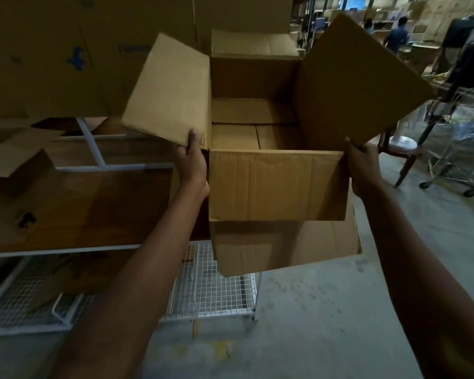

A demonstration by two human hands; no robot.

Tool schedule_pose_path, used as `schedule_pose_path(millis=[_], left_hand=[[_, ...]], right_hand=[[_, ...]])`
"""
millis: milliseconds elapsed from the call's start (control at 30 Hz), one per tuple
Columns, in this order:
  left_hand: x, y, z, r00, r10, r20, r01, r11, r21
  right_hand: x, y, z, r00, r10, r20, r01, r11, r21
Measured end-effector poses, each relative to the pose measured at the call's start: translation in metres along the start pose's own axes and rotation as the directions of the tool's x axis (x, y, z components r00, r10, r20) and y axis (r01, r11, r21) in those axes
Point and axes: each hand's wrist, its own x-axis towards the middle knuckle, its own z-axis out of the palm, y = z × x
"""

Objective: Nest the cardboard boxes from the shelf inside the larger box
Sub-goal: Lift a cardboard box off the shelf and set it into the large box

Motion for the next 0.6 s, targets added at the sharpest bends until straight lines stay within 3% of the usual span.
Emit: schedule_pose_path(millis=[233, 600], left_hand=[[0.020, -0.007, 0.030, 0.996, -0.076, -0.042, 0.075, 0.997, -0.015], [0.017, -0.079, 0.022, 0.967, -0.196, -0.160, 0.199, 0.980, -0.002]], right_hand=[[0.044, -0.003, 0.000, 0.991, 0.011, 0.130, -0.010, 1.000, -0.009], [0.047, 0.080, 0.004, 0.971, 0.160, 0.177, -0.155, 0.987, -0.042]])
